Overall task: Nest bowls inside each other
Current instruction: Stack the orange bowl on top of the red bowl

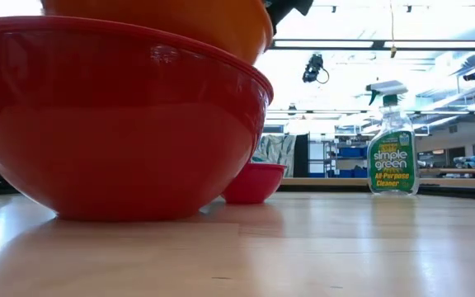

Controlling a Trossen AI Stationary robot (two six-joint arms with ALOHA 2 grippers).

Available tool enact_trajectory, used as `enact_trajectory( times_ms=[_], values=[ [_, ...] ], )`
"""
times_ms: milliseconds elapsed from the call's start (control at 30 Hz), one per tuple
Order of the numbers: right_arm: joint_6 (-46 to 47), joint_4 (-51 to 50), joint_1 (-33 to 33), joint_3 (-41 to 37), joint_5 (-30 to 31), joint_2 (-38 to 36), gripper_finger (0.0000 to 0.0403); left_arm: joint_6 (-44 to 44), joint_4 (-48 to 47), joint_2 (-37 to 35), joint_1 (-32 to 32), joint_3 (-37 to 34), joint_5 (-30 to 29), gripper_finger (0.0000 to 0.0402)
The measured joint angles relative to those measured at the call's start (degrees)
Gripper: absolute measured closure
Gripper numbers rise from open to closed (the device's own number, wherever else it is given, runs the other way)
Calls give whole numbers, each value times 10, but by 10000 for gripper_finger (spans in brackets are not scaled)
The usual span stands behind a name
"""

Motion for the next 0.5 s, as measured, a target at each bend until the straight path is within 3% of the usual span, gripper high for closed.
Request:
enact_trajectory(
  times_ms=[233, 500],
  values=[
    [14, -46, 19, 23, 65, 46, 367, 27, -28, -1, 0, 0, 57, 134],
    [34, -42, 17, 24, 66, 90, 360, 18, -42, -3, -1, 0, 94, 134]
  ],
)
